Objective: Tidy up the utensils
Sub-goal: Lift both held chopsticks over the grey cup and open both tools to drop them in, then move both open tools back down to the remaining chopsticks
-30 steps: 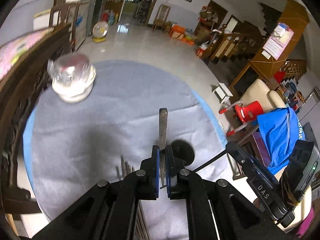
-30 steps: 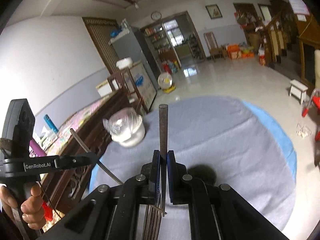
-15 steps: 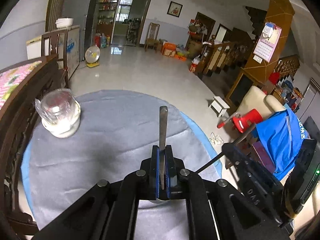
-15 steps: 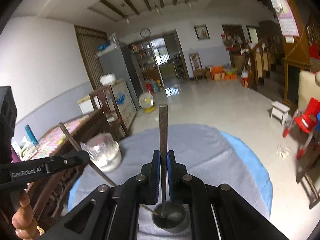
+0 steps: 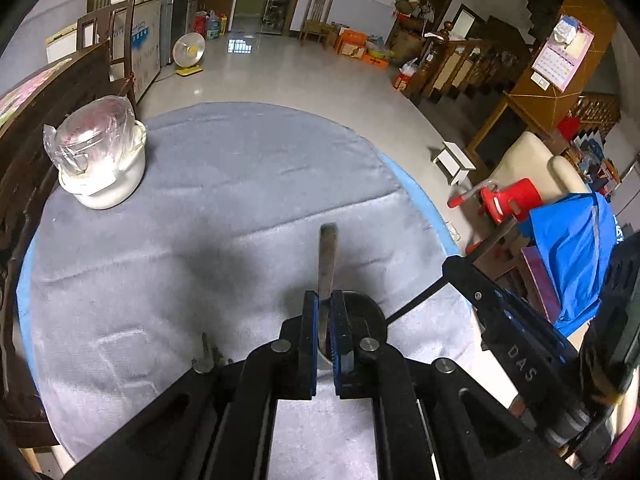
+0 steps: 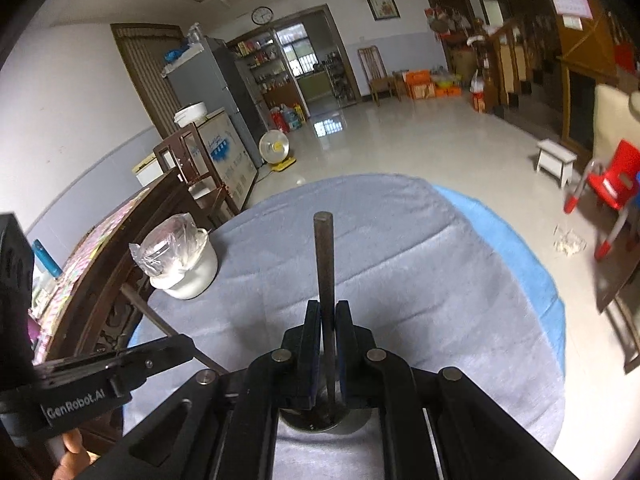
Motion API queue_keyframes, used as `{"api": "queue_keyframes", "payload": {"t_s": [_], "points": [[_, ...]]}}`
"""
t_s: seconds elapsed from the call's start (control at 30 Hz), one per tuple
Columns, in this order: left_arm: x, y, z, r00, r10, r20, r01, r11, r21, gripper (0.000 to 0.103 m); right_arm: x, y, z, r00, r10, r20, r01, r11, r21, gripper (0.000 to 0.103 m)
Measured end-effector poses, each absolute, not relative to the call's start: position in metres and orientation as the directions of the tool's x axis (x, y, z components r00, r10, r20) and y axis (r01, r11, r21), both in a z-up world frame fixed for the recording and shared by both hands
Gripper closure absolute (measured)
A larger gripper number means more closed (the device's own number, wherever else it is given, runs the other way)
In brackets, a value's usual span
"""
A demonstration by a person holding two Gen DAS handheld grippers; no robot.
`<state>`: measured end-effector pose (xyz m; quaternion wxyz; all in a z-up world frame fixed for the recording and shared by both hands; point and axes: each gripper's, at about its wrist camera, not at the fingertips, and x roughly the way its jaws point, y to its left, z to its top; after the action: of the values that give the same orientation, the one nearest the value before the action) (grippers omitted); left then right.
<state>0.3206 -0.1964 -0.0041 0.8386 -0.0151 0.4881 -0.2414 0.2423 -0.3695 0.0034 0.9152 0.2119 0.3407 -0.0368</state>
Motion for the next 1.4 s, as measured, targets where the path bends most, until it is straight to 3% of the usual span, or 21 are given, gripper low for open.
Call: {"api": "queue_keyframes", "payload": {"t_s": [0.07,0.17,0.2,0.27,0.3,0.33,0.5,0.9,1.03,1.23,1.4], "points": [[0.317,-0.193,-0.005,0.412,-0.408,-0.815,0.389,0.887,-0.247,0.09,0.245,-0.372,-0.003,0.749,0.112,-0.653,0.224,0.885,0.408,0.094],[0.31,-0.186,-0.008,0.411,-0.403,-0.818,0.388,0.889,-0.243,0.056,0.244,-0.38,-0.013,0.743,0.166,-0.649,0.238,0.841,0.487,0.091],[0.308,-0.184,-0.009,0.419,-0.399,-0.816,0.388,0.891,-0.236,0.053,0.241,-0.383,-0.016,0.746,0.176,-0.642,0.242,0.826,0.508,0.087],[0.3,-0.176,-0.008,0.438,-0.389,-0.811,0.394,0.893,-0.216,0.053,0.236,-0.388,-0.02,0.76,0.191,-0.621,0.249,0.798,0.549,0.065],[0.297,-0.173,-0.008,0.437,-0.39,-0.81,0.397,0.892,-0.215,0.052,0.232,-0.39,-0.021,0.77,0.195,-0.608,0.248,0.786,0.566,0.033],[0.292,-0.167,-0.008,0.438,-0.393,-0.808,0.399,0.891,-0.217,0.051,0.226,-0.393,-0.021,0.793,0.195,-0.577,0.241,0.769,0.591,0.02],[0.271,-0.14,-0.009,0.505,-0.346,-0.79,0.375,0.913,-0.161,0.043,0.197,-0.398,-0.015,0.851,0.171,-0.496,0.208,0.758,0.618,0.021],[0.231,-0.067,-0.043,0.572,-0.161,-0.804,0.217,0.975,-0.041,0.039,0.105,-0.367,0.011,0.913,0.182,-0.364,0.085,0.791,0.607,0.026],[0.224,-0.053,-0.058,0.55,-0.111,-0.828,0.182,0.983,-0.011,0.039,0.095,-0.342,0.007,0.886,0.25,-0.39,0.026,0.814,0.581,0.048],[0.217,-0.033,-0.079,0.514,-0.071,-0.855,0.152,0.988,0.009,0.039,0.104,-0.299,-0.017,0.804,0.312,-0.506,0.003,0.849,0.528,0.061],[0.212,-0.019,-0.091,0.486,-0.077,-0.871,0.131,0.991,-0.014,0.039,0.116,-0.269,-0.05,0.727,0.333,-0.6,0.013,0.868,0.496,0.063]]}}
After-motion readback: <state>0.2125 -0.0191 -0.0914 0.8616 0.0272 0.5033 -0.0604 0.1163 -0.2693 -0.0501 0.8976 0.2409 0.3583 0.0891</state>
